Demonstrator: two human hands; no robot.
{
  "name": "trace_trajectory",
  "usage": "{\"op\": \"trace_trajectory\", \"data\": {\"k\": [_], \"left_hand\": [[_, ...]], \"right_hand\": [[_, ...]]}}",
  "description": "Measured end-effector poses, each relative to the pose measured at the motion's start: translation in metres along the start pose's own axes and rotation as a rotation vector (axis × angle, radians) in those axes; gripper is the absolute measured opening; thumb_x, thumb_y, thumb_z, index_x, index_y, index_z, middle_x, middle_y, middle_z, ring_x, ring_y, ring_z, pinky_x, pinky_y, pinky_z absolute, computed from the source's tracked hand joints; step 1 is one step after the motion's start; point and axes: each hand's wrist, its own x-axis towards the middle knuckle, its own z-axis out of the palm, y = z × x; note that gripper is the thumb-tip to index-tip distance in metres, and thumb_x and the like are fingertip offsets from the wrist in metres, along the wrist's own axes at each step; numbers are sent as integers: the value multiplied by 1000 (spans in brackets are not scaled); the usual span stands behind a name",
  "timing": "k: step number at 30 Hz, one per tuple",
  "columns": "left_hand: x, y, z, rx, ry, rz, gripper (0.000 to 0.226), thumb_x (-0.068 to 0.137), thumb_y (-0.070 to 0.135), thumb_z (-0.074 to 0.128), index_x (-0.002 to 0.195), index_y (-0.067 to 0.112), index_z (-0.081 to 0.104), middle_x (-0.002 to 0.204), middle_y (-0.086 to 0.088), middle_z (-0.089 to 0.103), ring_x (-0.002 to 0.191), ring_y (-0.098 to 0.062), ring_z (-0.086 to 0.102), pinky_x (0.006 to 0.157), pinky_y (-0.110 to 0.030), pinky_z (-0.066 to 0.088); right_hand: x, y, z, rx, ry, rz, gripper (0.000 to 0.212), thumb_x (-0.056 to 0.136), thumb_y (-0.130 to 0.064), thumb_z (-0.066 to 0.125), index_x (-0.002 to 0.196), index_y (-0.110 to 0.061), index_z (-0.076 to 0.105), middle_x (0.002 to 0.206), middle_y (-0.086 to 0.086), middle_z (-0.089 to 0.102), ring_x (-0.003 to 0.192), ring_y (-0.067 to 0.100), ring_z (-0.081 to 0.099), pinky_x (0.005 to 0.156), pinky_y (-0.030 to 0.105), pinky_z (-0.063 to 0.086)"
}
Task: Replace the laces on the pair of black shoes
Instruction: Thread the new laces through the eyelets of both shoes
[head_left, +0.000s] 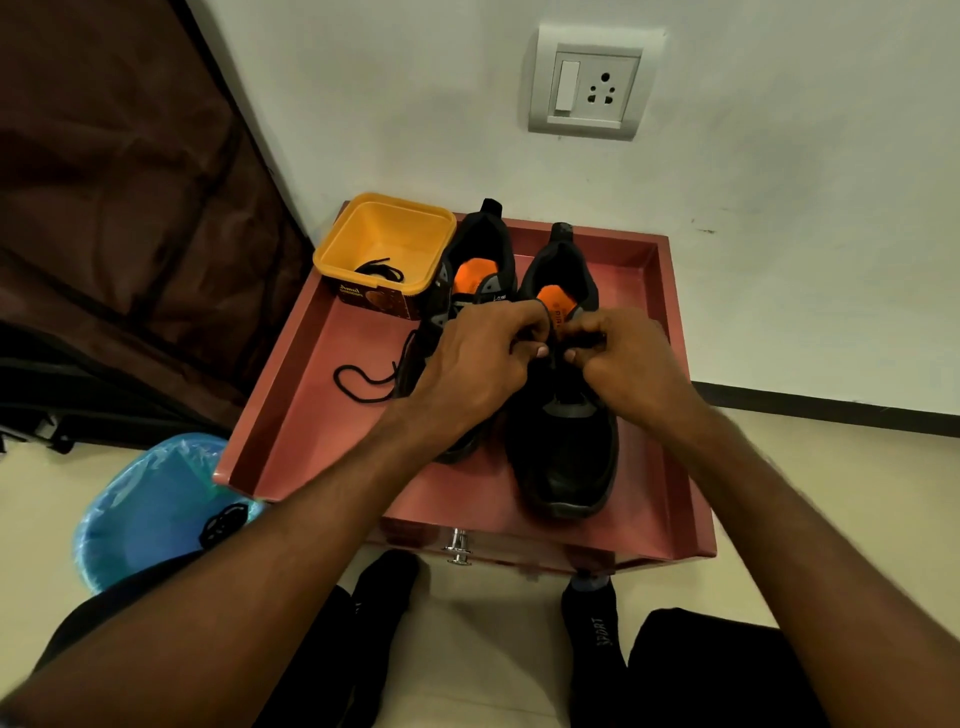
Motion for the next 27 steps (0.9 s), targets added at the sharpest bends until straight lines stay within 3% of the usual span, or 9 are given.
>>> {"op": "trace_trajectory", "data": {"k": [3,9,12,16,18,20,22,24,27], "left_hand": [[0,0,2,15,26,22,7,92,18,69,91,22,64,83,6,66,78,-15,65,70,-45,57],[4,2,-3,-23,8,46,2,90,17,65,90,15,63,88,1,60,80,-17,60,72,-46,55],[13,10,-21,-307,75,-6,5,96,11,56,93,9,56,89,-7,69,80,-19,67,66,-40,56],[23,10,-41,-750,277,-213,6,106,9,44,100,10,45,70,-3,60,60,-18,61,50,-28,43],[23,-2,-37,-413,239,-193,9,104,19,57,101,12,53,70,5,57,59,-12,57,54,-25,43],[17,-10,-27,-2,43,-95,16,96,32,72,99,18,65,81,7,57,71,-8,56,60,-23,44],[13,-12,-16,161,-124,-24,16,91,35,77,92,21,71,91,5,56,80,-10,53,64,-26,42],[13,-8,-12,123,-112,-13,11,91,25,76,87,17,72,92,1,58,84,-15,55,69,-34,46],[20,0,-28,-365,85,-157,12,100,14,64,91,8,64,88,-8,70,84,-22,67,71,-40,54]], "right_hand": [[2,1,-7,22,-39,10,37,91,-1,70,122,-21,75,102,-13,68,82,-8,60,65,-3,41],[-3,-1,-11,-71,-37,-29,38,90,-12,74,125,-25,69,101,-17,62,84,-4,59,75,14,49],[-5,-1,-14,-130,-65,-28,42,93,-22,74,132,-31,61,104,-15,60,94,13,65,83,37,59],[-3,2,-16,-142,-79,-33,36,93,-28,75,125,-35,61,99,-14,60,87,12,64,80,41,60],[-2,3,-15,-137,-60,-36,33,91,-29,76,120,-36,62,90,-16,59,84,11,63,78,40,59],[-2,3,-14,-153,-37,-43,31,89,-30,78,116,-38,63,84,-17,57,81,9,62,74,36,57],[-1,2,-14,-173,-23,-60,34,87,-31,79,117,-38,64,83,-20,56,81,9,61,74,34,56],[-2,2,-14,-190,-12,-71,37,87,-33,79,120,-38,65,83,-20,57,83,10,61,75,36,57],[-2,3,-16,-191,-16,-66,38,87,-34,79,123,-37,65,81,-15,61,78,11,64,76,38,59]]}}
